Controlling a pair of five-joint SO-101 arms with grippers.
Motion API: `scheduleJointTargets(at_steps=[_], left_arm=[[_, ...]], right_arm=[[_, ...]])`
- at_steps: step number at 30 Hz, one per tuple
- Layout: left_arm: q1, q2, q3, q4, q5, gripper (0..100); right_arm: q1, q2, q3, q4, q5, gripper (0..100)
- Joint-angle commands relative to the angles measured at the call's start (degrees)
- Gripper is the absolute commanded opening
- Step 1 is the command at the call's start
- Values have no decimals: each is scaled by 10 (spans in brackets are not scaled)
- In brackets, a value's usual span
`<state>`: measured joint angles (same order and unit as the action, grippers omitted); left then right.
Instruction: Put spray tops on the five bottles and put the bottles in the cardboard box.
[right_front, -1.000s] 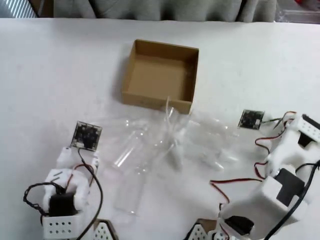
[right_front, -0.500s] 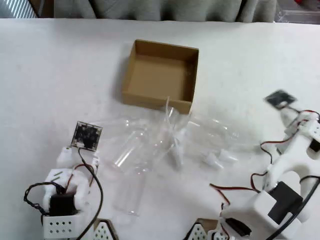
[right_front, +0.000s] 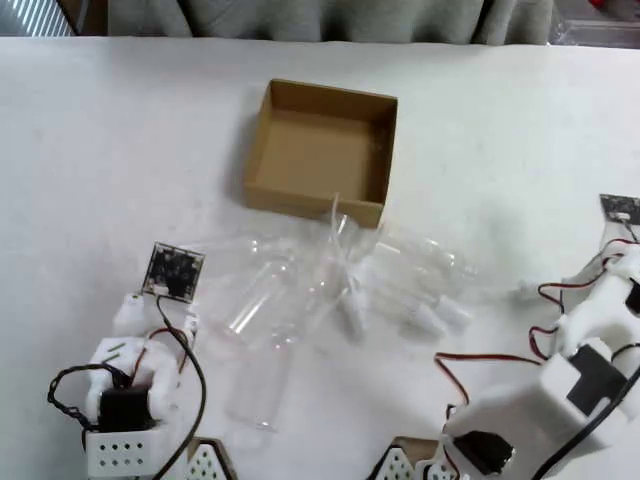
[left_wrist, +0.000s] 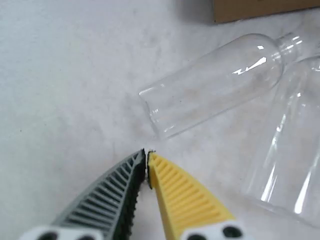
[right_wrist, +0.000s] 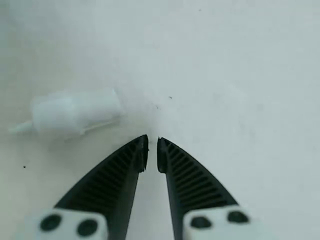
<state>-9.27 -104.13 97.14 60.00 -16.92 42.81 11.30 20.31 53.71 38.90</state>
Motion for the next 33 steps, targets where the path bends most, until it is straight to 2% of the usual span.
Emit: scheduleJointTargets(at_steps=[1, 6, 16, 19, 26, 33], left_arm=[[-7, -8, -2, -11, -7, 23], [-7, -8, -2, -11, -7, 23], [-7, -8, -2, -11, -7, 23], [-7, -8, -2, -11, -7, 23], [-7, -8, -2, -12, -7, 23], [-7, -8, -2, -13, -7, 23]], right_arm=[[-25, 0, -25, -28, -19, 16], [-57, 9, -25, -78, -80, 16], [-145, 49, -25, -176, -91, 16], [-153, 48, -40, -191, -140, 17], [-189, 52, -130, -98, -178, 18], [-208, 47, -239, 137, -171, 17]])
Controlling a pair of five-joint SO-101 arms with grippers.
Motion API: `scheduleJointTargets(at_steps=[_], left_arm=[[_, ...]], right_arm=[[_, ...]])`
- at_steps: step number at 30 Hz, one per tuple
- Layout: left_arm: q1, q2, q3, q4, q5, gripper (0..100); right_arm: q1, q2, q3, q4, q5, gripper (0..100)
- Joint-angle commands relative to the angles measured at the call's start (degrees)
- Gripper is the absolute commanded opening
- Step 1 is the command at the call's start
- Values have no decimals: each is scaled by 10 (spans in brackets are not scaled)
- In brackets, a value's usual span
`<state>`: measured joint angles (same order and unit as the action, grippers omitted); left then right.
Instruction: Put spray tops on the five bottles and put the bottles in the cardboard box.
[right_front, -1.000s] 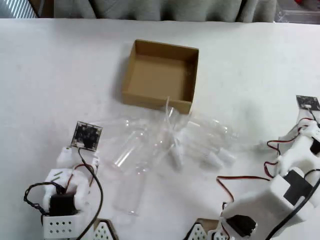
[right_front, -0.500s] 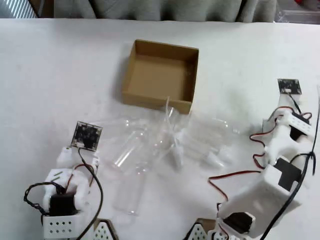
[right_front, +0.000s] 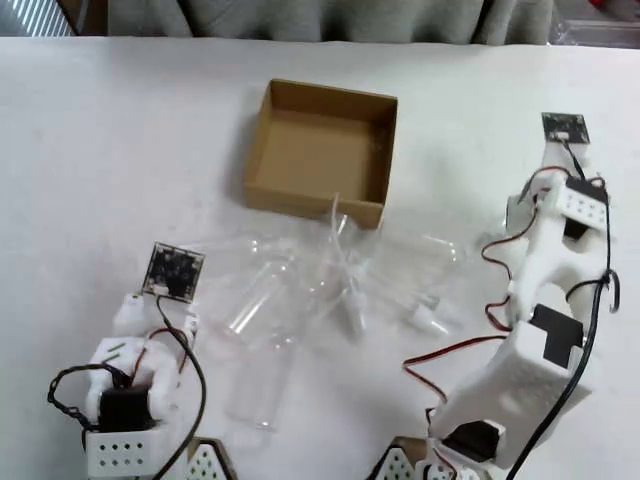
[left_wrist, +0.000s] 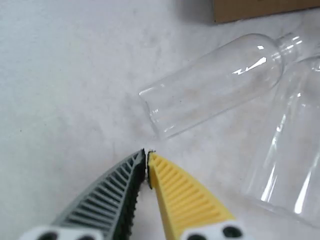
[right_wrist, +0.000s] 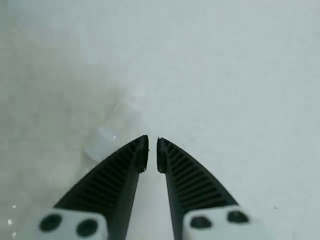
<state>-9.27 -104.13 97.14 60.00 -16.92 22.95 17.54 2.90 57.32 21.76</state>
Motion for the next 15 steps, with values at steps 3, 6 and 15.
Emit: scheduleJointTargets(at_steps=[3, 6, 15], left_arm=[[-7, -8, -2, -14, -7, 23], [-7, -8, -2, -15, -7, 23], [-7, -8, -2, -15, -7, 23]], right_arm=[[-25, -16, -92, 195, 70, 17], [-43, -36, -92, 275, 113, 17], [-58, -196, 42, 307, 119, 17]])
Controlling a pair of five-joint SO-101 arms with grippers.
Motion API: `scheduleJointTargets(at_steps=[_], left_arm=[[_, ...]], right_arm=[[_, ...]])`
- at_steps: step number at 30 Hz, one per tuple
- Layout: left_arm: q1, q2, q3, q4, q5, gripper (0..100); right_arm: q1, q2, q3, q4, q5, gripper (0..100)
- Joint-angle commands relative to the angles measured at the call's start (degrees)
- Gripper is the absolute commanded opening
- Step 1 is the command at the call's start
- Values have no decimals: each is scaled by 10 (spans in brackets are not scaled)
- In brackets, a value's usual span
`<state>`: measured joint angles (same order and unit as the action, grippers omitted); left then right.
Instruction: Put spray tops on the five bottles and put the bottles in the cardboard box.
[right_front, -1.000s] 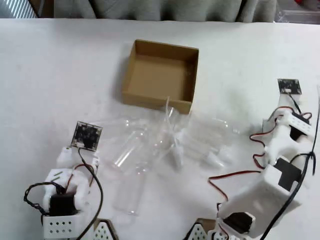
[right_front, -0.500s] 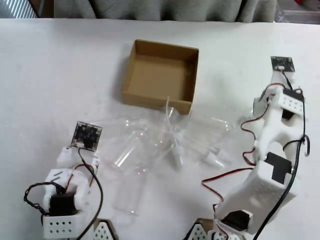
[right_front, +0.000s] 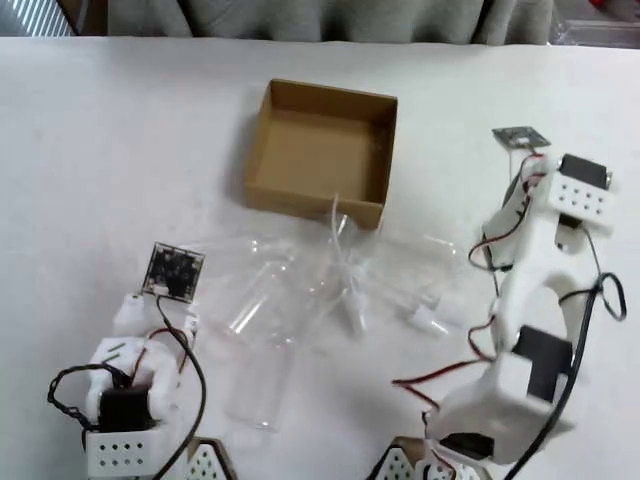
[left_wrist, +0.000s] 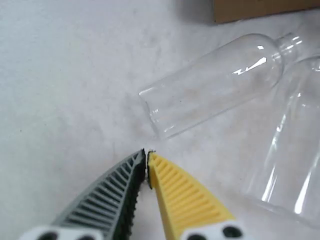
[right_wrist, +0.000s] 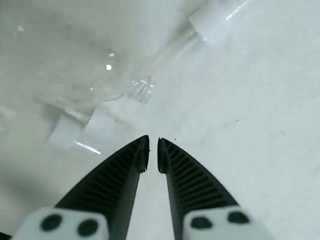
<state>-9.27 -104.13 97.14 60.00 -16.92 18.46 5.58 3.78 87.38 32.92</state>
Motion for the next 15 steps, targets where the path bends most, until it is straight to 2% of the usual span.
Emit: scheduleJointTargets(at_steps=[1, 4, 10, 15], left_arm=[[-7, -8, -2, -15, -7, 23], [-7, -8, -2, -15, -7, 23], [-7, -8, -2, -14, -7, 23], [-7, -8, -2, -13, -7, 23]], right_arm=[[-17, -98, 57, 7, 8, 17], [-51, -154, 140, 6, 12, 17], [-165, -227, 309, -62, 108, 18], [-179, -242, 362, -140, 156, 33]])
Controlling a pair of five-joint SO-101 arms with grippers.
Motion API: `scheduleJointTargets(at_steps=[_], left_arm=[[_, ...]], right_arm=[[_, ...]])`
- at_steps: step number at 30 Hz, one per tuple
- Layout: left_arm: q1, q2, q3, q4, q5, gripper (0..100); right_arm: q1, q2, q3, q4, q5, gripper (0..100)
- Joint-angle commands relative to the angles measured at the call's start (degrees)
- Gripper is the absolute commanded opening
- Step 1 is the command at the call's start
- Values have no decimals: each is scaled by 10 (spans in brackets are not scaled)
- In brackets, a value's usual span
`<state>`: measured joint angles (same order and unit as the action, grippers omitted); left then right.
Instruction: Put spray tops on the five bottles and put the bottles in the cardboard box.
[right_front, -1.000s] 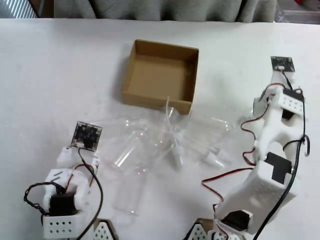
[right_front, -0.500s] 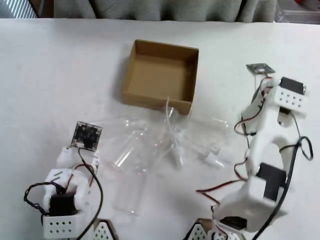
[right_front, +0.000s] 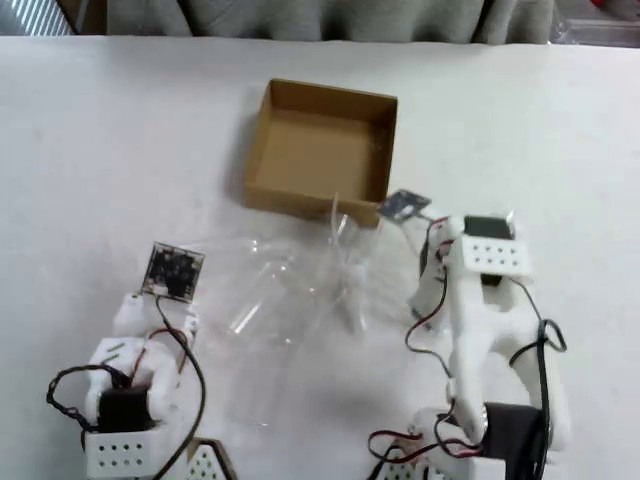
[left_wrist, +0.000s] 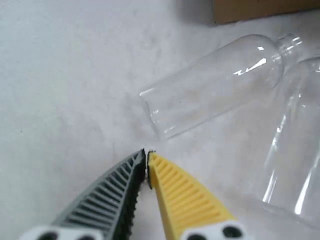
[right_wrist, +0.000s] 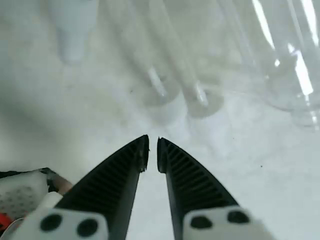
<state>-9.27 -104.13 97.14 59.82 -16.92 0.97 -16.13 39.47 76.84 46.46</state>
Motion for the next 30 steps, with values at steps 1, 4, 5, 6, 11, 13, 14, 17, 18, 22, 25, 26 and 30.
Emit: scheduleJointTargets(at_steps=[1, 4, 5, 6, 11, 13, 14, 17, 18, 22, 25, 26, 30], left_arm=[[-7, -8, -2, -11, -7, 23], [-7, -8, -2, -11, -7, 23], [-7, -8, -2, -11, -7, 23], [-7, -8, -2, -11, -7, 23], [-7, -8, -2, -11, -7, 23], [-7, -8, -2, -11, -7, 23], [-7, -8, -2, -11, -7, 23], [-7, -8, -2, -11, -7, 23], [-7, -8, -2, -11, -7, 23], [-7, -8, -2, -11, -7, 23], [-7, -8, -2, -11, -7, 23], [-7, -8, -2, -11, -7, 23], [-7, -8, -2, -11, -7, 23]], right_arm=[[-4, -25, 6, -38, 21, 58], [-6, -26, 14, -41, 21, 159], [-8, -25, 18, -42, 25, 186], [-13, -25, 23, -43, 36, 199], [-33, -25, 56, -58, 63, 201], [-35, -25, 71, -84, 64, 201], [-34, -25, 79, -99, 65, 201], [-33, -24, 102, -140, 65, 200], [-35, -24, 109, -148, 66, 190], [-36, -24, 127, -167, 66, 91], [-36, -24, 127, -167, 67, 43], [-36, -24, 127, -167, 67, 43], [-33, -26, 124, -164, 67, 63]])
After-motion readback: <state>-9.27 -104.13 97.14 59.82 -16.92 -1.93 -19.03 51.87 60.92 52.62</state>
